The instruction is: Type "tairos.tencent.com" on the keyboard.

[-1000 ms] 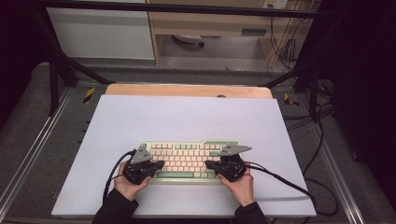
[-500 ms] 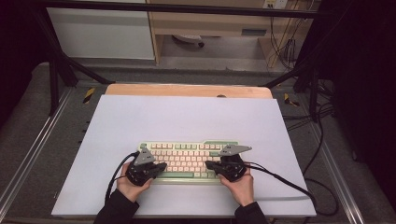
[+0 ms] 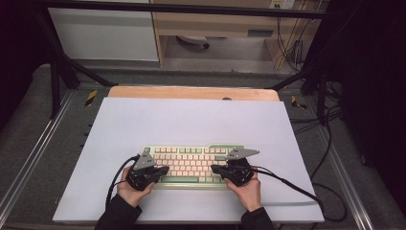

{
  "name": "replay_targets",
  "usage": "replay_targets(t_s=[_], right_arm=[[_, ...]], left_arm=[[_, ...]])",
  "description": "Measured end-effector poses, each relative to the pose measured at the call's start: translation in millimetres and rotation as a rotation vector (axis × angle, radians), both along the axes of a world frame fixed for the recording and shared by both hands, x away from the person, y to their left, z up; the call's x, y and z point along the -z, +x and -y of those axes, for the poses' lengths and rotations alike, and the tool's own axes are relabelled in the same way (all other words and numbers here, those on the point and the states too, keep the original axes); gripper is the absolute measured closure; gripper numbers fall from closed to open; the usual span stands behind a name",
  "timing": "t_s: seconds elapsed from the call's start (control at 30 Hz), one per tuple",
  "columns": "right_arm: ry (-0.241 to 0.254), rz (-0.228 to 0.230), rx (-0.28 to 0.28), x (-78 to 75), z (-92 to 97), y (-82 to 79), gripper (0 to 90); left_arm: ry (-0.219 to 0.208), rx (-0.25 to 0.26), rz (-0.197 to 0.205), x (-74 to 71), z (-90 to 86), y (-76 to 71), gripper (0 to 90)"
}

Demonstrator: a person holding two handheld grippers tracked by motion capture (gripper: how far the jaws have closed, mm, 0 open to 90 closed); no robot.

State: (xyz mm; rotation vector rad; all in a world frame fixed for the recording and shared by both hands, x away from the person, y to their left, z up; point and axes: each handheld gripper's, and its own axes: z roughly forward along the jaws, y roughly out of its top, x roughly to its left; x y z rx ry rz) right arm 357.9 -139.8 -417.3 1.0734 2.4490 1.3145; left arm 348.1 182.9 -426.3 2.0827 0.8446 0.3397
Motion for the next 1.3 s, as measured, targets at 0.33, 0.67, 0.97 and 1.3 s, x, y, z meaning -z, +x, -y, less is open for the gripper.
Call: replay_targets(t_s=[0.33, 0.67, 0.97, 1.3], right_arm=[[0.002, 0.003, 0.002, -0.4, 0.8, -0.2, 90.0], [-0.002, 0.007, 0.004, -1.3, 1.5, -0.5, 90.0], [0.000, 0.010, 0.003, -1.9, 1.9, -0.4, 90.0], [0.002, 0.007, 0.005, -2.8, 2.3, -0.8, 90.0]], left_arm=[[-0.017, -0.028, 0.013, -6.3, -10.7, 1.6, 89.9], [-0.008, -0.032, 0.017, -8.3, -9.4, 2.8, 89.9], [0.001, -0.043, 0.020, -10.2, -5.8, 10.9, 89.9], [0.008, -0.055, 0.012, -11.0, -0.6, 21.3, 89.9]])
